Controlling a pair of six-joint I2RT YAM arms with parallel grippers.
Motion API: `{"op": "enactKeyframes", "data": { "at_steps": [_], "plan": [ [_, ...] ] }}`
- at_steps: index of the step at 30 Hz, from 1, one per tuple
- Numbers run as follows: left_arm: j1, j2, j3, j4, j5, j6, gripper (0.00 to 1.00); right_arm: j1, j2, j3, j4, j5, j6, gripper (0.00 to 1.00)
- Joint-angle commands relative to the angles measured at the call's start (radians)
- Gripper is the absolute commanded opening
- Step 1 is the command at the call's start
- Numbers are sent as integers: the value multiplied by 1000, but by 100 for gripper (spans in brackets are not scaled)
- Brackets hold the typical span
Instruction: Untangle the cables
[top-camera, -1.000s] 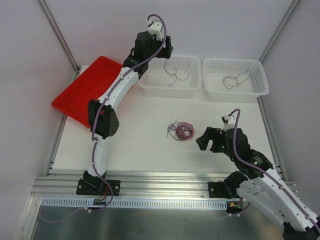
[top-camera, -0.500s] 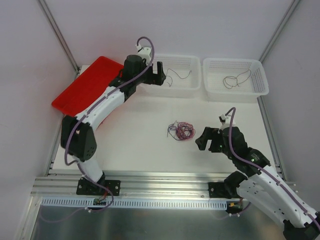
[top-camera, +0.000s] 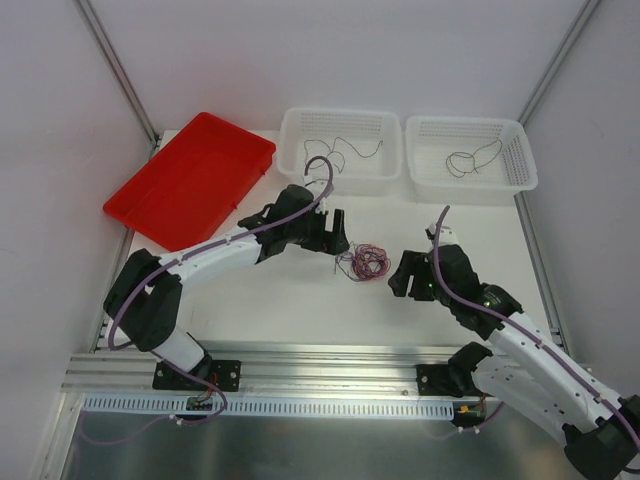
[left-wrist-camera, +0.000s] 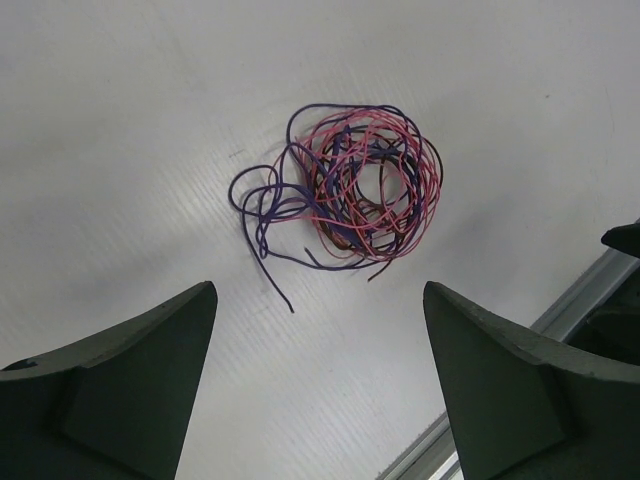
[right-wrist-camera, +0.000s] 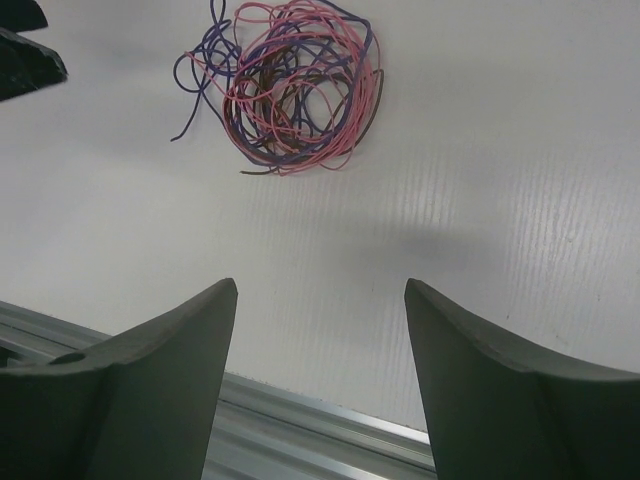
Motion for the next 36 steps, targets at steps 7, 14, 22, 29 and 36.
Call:
{"op": "enactKeyframes", "data": {
  "at_steps": [7, 14, 22, 29, 36],
  "plan": [
    [-43, 137, 85, 33, -46, -10, 78, 3, 74, -28, 103, -19, 39, 70],
    [-42, 274, 217, -2, -76, 51, 66, 3, 110, -26, 119, -18, 34, 69],
    [-43, 364, 294, -13, -96, -105, 57, 2, 128, -34, 137, 1, 31, 69],
    [-57, 383, 293, -33, -162, -240, 42, 0, 165, -37, 160, -7, 33, 69],
    [-77, 412, 311, -59, -195, -291, 36, 2, 182, -35, 179, -9, 34, 68]
  ]
}}
